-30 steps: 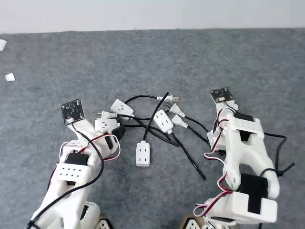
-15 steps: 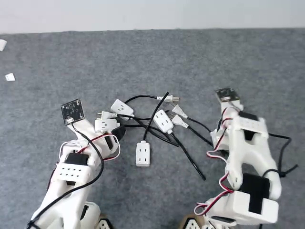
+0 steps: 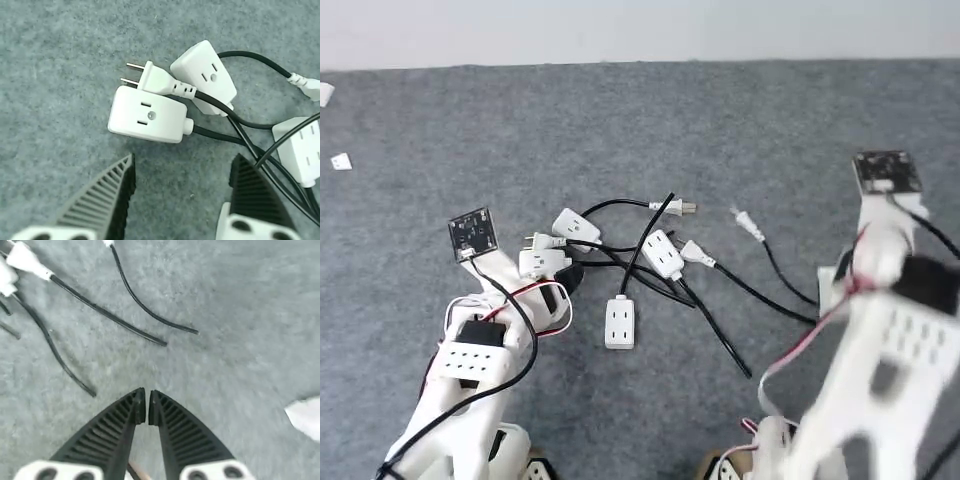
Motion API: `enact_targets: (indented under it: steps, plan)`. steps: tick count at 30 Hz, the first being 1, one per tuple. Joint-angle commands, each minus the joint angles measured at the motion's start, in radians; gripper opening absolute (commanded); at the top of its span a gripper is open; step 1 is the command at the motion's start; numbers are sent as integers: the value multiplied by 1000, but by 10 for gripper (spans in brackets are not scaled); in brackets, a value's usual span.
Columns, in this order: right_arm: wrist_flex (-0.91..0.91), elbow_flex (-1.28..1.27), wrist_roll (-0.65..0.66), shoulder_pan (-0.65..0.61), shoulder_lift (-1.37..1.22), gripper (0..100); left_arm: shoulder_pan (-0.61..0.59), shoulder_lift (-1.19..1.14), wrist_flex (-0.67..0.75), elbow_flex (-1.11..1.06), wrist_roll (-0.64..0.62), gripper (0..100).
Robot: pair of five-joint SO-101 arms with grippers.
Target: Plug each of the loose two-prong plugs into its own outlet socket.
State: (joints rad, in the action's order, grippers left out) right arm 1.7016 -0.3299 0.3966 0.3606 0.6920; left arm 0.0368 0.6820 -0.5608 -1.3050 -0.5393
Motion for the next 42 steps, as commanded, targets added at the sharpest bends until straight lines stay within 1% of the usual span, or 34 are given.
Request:
enact_targets:
  steps: [1, 5, 10, 12, 16, 19, 23, 25, 28, 31, 35, 39, 42]
  plan:
    - [91, 35, 0, 10, 225, 9, -5, -2, 28, 33, 11, 284]
    - [77, -72, 0, 4, 384, 9, -5, -2, 28, 31, 11, 284]
    - [-38, -227, 0, 2, 381, 9, -5, -2, 28, 31, 9, 284]
    - [-116, -299, -5, -15, 355, 19, -5, -2, 28, 31, 9, 284]
    - [-323, -411, -8, -156, 277, 95, -5, -2, 28, 31, 9, 284]
    - [-463, -466, -9, -232, 193, 103, -5, -2, 28, 31, 9, 284]
    - [-619, -482, -101, -237, 50, 87, -5, -2, 29, 33, 9, 284]
    - [-713, -482, -115, -242, -39, 88, -5, -2, 29, 33, 9, 284]
    - [-837, -453, -117, -243, -189, 89, -5, -2, 29, 33, 9, 284]
    - [-886, -362, -115, -245, -367, 89, -5, -2, 31, 35, 9, 284]
    - [-849, -169, -112, -275, -601, 88, -5, -2, 54, 31, 9, 284]
    - [-805, 9, -61, -326, -779, 87, -5, -2, 54, 31, 9, 284]
    - [-800, 115, -31, -341, -880, 87, -5, -2, 54, 31, 9, 284]
